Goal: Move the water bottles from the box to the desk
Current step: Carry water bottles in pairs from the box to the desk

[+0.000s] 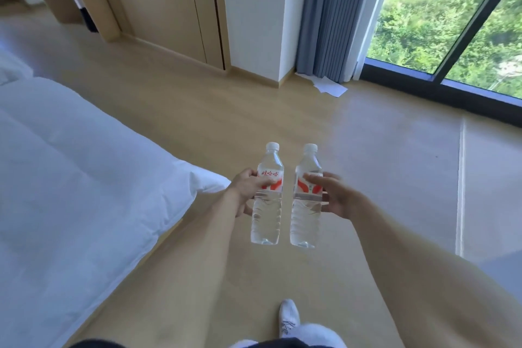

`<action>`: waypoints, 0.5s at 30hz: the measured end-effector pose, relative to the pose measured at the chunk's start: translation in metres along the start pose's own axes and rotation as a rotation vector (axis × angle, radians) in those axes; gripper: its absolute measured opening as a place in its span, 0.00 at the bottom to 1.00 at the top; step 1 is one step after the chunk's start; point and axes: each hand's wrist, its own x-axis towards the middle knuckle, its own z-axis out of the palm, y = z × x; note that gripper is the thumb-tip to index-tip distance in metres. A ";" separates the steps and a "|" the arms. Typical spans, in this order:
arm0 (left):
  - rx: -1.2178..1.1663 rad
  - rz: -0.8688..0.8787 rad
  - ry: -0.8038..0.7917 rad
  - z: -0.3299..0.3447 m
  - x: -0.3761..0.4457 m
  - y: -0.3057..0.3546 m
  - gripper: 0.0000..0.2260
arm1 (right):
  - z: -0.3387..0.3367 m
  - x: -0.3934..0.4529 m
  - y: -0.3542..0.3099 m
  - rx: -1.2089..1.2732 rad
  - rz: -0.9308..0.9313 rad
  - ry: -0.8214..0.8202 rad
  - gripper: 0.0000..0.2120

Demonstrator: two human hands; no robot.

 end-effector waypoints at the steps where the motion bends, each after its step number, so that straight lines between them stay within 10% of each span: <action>1: -0.005 0.002 -0.009 0.004 0.009 0.009 0.28 | -0.008 0.011 -0.009 -0.003 0.003 -0.009 0.15; 15: -0.127 0.020 0.053 -0.023 0.167 0.121 0.26 | -0.011 0.196 -0.143 -0.095 0.037 -0.116 0.17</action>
